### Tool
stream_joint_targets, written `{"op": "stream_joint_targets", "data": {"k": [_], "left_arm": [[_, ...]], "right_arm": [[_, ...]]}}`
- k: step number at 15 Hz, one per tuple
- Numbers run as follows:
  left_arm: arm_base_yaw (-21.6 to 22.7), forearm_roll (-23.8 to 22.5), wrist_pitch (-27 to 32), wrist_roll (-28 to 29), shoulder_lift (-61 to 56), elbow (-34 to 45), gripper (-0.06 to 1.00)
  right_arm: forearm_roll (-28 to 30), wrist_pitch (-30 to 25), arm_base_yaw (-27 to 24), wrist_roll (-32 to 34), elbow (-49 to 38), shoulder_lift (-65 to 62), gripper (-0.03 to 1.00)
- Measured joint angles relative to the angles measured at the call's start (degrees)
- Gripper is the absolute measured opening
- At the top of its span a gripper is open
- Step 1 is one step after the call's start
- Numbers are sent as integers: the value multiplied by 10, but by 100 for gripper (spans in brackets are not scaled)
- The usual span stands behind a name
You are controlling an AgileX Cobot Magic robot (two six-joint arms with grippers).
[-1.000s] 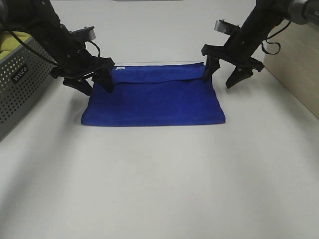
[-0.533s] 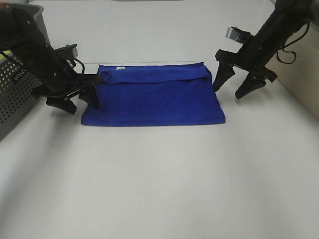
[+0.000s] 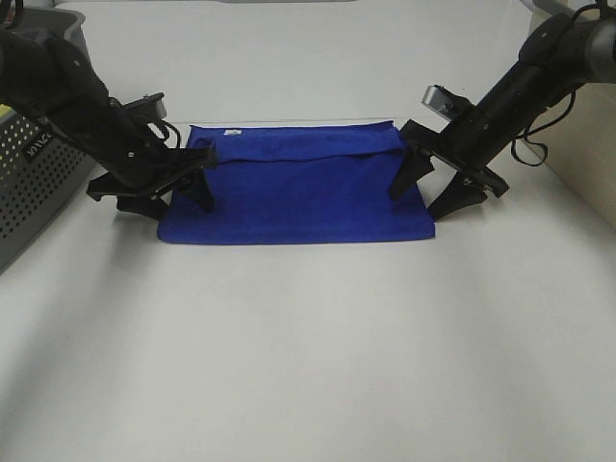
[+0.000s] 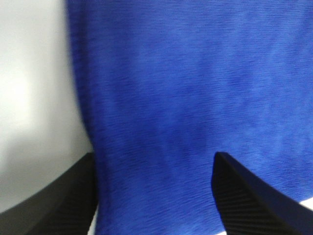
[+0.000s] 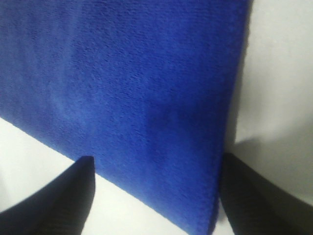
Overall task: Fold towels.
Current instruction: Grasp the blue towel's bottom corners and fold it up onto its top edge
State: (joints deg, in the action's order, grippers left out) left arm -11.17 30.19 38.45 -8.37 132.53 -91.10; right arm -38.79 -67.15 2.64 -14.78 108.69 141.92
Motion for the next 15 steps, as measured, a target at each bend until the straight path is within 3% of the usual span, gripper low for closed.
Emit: {"op": "stream_joint_targets", "data": {"k": [2, 3, 4, 6, 7, 11, 15], "left_arm": [[-15, 11, -5, -8, 8, -10, 61], [-17, 11, -9, -8, 9, -10, 54], [-17, 11, -9, -8, 10, -10, 41], [-16, 4, 1, -8, 13, -10, 8], [-16, 1, 9, -8, 13, -10, 4], [-17, -26, 65, -7, -22, 26, 4], [-23, -28, 66, -9, -121, 156, 4]], "right_arm": [[-18, 1, 16, -3, 3, 8, 66], [-13, 7, 26, 1, 3, 9, 59], [-7, 14, 32, 6, 3, 13, 45], [4, 19, 32, 28, 3, 16, 7], [3, 17, 32, 33, 3, 16, 1], [39, 17, 32, 35, -52, -29, 0], [37, 61, 33, 30, -245, -150, 0]]}}
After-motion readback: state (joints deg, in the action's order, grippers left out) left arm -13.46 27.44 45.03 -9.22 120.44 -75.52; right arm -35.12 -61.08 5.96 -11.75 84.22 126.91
